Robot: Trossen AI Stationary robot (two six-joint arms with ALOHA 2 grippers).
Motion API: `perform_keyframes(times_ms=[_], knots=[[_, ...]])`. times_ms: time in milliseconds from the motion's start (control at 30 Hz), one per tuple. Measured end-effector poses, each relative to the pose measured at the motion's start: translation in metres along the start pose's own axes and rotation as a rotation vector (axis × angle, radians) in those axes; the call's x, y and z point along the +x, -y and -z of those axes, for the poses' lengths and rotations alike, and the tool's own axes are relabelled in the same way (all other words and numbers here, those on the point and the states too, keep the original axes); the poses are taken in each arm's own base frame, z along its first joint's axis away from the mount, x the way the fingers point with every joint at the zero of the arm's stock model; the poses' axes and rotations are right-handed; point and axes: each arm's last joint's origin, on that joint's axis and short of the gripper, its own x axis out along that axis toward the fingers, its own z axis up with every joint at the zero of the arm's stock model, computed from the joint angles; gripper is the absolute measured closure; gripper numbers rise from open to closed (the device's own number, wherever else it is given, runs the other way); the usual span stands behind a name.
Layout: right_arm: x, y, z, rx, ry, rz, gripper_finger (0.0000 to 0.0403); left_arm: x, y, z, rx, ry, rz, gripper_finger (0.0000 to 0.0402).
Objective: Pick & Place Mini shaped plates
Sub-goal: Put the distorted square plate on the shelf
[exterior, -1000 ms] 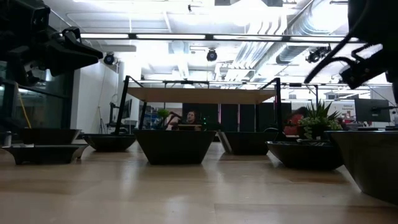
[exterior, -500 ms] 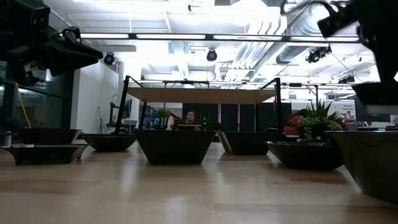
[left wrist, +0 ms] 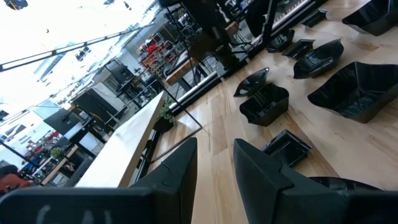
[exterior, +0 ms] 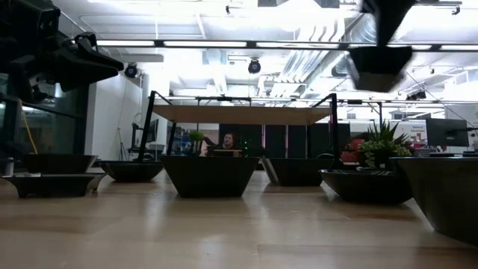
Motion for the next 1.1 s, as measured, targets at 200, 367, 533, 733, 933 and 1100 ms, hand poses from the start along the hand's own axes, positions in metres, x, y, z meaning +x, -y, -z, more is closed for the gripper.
perform_keyframes(times_ms=[200, 367, 533, 733, 933, 1100], knots=[[-0.009, 0.021, -0.024, -0.176, 0.124, 0.026, 0.0403, 0.0, 0.0, 0.0, 0.0, 0.0, 0.0, 0.03], [-0.005, 0.037, -0.043, -0.314, 0.212, 0.067, 0.0403, 0.0, 0.0, 0.0, 0.0, 0.0, 0.0, 0.03], [0.003, 0.06, -0.06, -0.384, 0.253, 0.144, 0.0403, 0.0, 0.0, 0.0, 0.0, -0.001, 0.0, 0.03], [0.015, 0.1, -0.077, -0.376, 0.261, 0.188, 0.0403, 0.0, 0.0, 0.0, 0.0, 0.0, 0.0, 0.03], [0.026, 0.139, -0.089, -0.37, 0.285, 0.201, 0.0403, 0.0, 0.0, 0.0, 0.0, 0.0, 0.0, 0.03], [0.044, 0.165, -0.099, -0.363, 0.288, 0.193, 0.0403, 0.0, 0.0, 0.0, 0.0, 0.0, 0.0, 0.03]])
